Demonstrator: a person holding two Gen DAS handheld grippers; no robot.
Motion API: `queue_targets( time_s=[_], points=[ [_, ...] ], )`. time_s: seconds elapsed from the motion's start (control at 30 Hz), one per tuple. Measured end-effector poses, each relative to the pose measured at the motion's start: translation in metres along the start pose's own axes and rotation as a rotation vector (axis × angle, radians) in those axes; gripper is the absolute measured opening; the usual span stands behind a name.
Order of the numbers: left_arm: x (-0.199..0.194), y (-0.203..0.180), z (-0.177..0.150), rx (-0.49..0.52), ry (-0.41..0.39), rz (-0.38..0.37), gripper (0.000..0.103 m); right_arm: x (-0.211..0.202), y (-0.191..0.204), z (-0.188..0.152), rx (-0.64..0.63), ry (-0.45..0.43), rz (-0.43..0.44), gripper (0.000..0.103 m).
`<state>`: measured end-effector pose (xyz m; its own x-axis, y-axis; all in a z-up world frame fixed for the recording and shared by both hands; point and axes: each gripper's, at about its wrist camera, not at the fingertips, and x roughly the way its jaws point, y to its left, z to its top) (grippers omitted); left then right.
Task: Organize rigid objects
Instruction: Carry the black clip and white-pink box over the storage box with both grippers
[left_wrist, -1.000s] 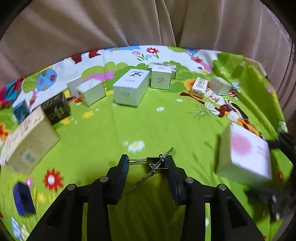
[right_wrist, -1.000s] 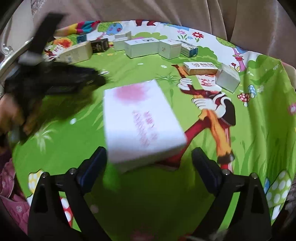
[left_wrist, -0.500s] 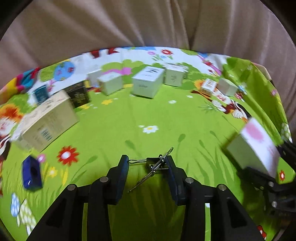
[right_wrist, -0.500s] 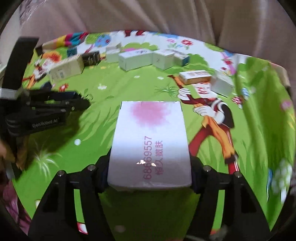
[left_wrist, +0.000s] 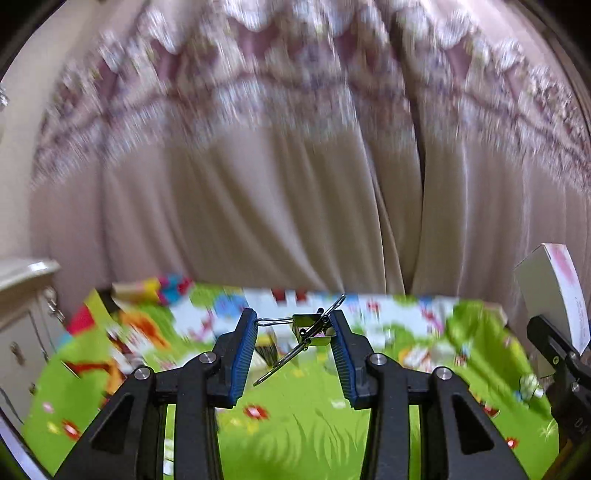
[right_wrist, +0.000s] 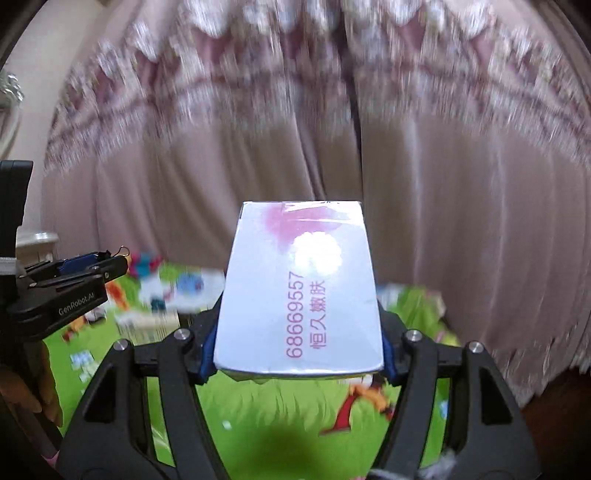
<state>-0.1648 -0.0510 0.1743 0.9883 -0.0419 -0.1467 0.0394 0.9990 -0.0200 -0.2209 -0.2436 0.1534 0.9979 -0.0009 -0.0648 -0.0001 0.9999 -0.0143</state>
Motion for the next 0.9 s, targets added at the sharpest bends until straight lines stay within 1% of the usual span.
queue_targets(
  time_s=[0.07,0.13,0.2,0.3,0.43,0.6,0.67,0.8,0.9],
  points=[
    [-0.019,0.006,0.006,0.0,-0.049,0.008,0.041,-0.012,0.007,0.008,-0.009,-0.039,0.009,0.069],
    [-0.033,0.01,0.011,0.004,-0.08,0.011,0.041,-0.025,0.015,0.017,-0.03,-0.083,0.014,0.069],
    [-0.041,0.013,0.014,0.012,-0.095,0.014,0.041,-0.033,0.023,0.023,-0.048,-0.113,0.022,0.069],
    [-0.052,0.018,0.017,0.014,-0.103,0.014,0.041,-0.039,0.03,0.029,-0.056,-0.129,0.038,0.069],
    [-0.063,0.017,0.015,0.023,-0.112,0.015,0.041,-0.041,0.034,0.03,-0.06,-0.125,0.05,0.069],
    [-0.068,0.019,0.011,0.023,-0.08,-0.005,0.041,-0.042,0.037,0.03,-0.061,-0.1,0.069,0.069],
    [-0.072,0.023,0.01,0.024,-0.081,0.002,0.041,-0.041,0.037,0.032,-0.058,-0.086,0.087,0.069],
    [-0.083,0.037,0.011,0.025,-0.067,0.024,0.041,-0.043,0.05,0.038,-0.074,-0.071,0.137,0.069],
    [-0.092,0.051,0.011,0.021,-0.033,0.041,0.041,-0.043,0.064,0.043,-0.083,-0.035,0.215,0.069]
  ],
)
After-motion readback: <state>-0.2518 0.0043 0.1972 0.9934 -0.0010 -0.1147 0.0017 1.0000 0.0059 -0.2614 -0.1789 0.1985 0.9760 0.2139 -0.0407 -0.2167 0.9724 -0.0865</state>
